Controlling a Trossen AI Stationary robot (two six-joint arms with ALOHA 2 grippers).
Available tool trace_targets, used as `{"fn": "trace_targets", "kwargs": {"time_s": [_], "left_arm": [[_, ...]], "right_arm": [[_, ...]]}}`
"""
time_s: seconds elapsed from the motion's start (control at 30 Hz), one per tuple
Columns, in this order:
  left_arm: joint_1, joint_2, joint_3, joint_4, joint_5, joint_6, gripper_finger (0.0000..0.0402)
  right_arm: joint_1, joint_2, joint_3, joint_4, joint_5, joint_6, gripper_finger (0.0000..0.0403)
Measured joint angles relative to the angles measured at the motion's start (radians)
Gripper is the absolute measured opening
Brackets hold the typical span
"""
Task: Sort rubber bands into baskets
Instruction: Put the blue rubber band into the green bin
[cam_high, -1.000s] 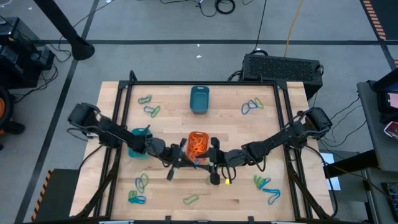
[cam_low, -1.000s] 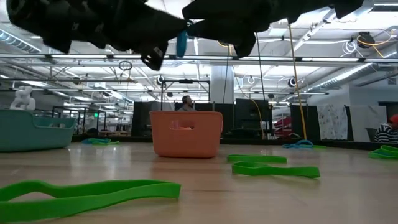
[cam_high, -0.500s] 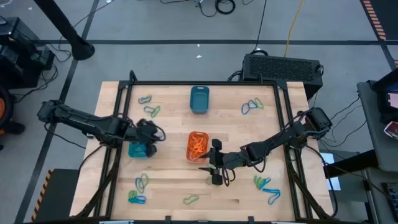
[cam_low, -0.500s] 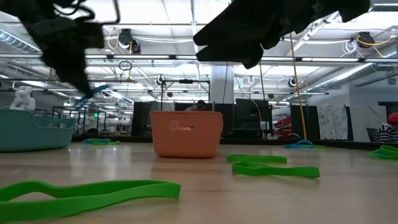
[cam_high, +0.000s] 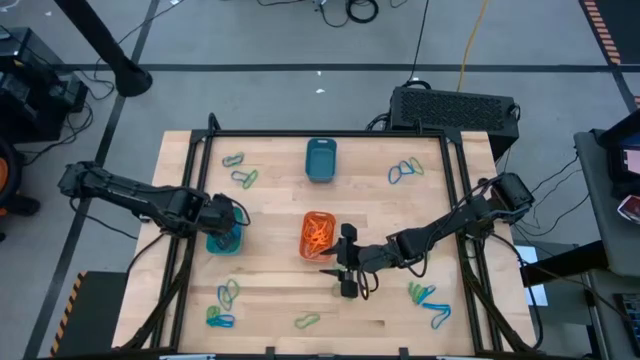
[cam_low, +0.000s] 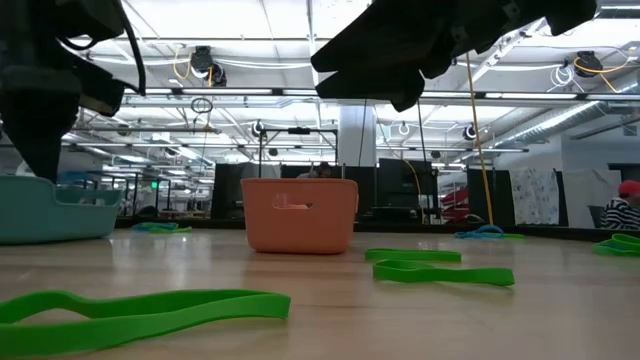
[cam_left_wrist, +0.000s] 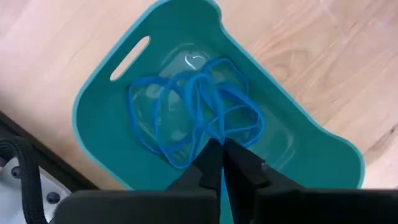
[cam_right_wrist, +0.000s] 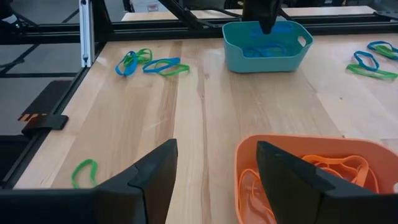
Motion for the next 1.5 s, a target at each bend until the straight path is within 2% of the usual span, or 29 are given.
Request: {"fn": "trace_targets", "kwargs": {"time_s": [0.43,0.8,0.93,1.07,1.23,1.37,1.5], "left_arm": [[-0.001,0.000,0.000,-0.003,0.047,0.043,0.0090],[-0.001,0.004,0.000,-0.001,0.053,0.051,0.0096],[-0.002,0.004,0.000,0.048,0.034,0.061,0.0096],[-0.028,0.004,0.000,0.192,-0.028,0.133,0.0096],[-0.066,0.005,0.000,0.450,-0.201,0.313,0.0096],[-0.103,0.004,0.000,0.685,-0.281,0.474,0.0096],[-0.144,0.004,0.000,0.875,-0.281,0.631,0.0096]], "right_arm": [[0.000,0.000,0.000,-0.022,0.000,0.004,0.0210],[0.000,-0.001,0.000,-0.035,0.000,0.004,0.0210],[0.001,-0.020,-0.002,-0.098,-0.001,0.013,0.0210],[0.001,-0.110,0.043,-0.320,-0.002,0.073,0.0210],[0.005,-0.226,0.173,-0.782,-0.013,0.269,0.0210],[0.032,-0.268,0.242,-1.076,-0.173,0.545,0.0210],[0.114,-0.271,0.247,-1.192,-0.302,0.750,0.0210]]}}
